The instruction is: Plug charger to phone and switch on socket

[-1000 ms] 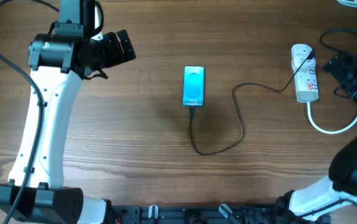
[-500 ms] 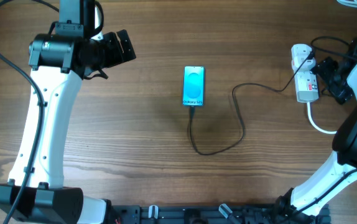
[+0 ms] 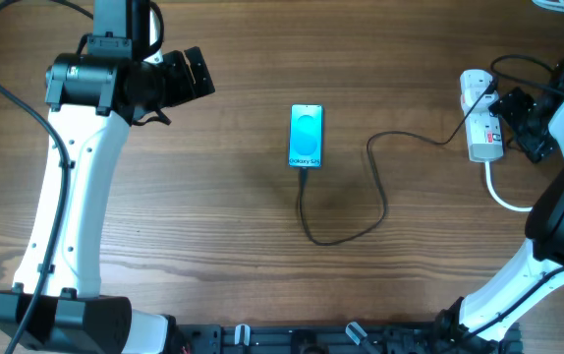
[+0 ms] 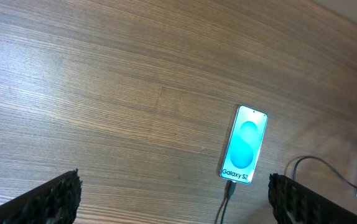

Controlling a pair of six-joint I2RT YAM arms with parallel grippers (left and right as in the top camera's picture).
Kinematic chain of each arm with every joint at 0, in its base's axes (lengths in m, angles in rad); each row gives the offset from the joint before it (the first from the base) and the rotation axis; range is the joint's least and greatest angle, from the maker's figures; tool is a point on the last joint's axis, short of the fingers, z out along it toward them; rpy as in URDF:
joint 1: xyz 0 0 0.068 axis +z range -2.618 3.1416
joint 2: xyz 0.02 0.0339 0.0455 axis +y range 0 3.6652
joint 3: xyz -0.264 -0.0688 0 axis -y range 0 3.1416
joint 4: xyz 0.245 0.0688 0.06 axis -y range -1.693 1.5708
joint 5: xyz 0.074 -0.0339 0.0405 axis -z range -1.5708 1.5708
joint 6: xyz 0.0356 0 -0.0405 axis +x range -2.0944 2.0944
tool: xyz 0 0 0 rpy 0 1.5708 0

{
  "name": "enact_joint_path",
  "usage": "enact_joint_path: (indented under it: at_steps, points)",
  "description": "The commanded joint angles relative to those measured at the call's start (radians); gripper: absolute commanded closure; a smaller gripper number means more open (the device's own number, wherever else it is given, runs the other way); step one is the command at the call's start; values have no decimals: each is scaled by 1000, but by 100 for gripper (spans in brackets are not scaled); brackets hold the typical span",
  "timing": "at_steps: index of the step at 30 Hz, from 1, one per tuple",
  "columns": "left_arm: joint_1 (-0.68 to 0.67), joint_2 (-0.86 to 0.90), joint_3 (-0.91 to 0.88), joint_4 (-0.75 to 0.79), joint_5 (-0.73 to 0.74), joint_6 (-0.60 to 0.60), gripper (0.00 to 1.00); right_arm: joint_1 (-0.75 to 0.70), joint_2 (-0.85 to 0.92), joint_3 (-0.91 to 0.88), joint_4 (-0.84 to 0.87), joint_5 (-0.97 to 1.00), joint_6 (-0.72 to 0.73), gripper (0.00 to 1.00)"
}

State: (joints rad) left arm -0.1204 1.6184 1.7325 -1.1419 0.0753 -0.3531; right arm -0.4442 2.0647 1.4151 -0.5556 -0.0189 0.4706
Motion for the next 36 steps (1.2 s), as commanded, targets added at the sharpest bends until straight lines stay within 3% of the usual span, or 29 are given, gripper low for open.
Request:
enact_joint_path:
  at_steps: [1, 36]
  points:
    - [5, 6, -6, 0, -10, 8, 0, 2, 24, -2, -10, -13, 0, 0]
    - [5, 6, -6, 0, -10, 8, 0, 9, 26, -3, -26, -87, -24, 0]
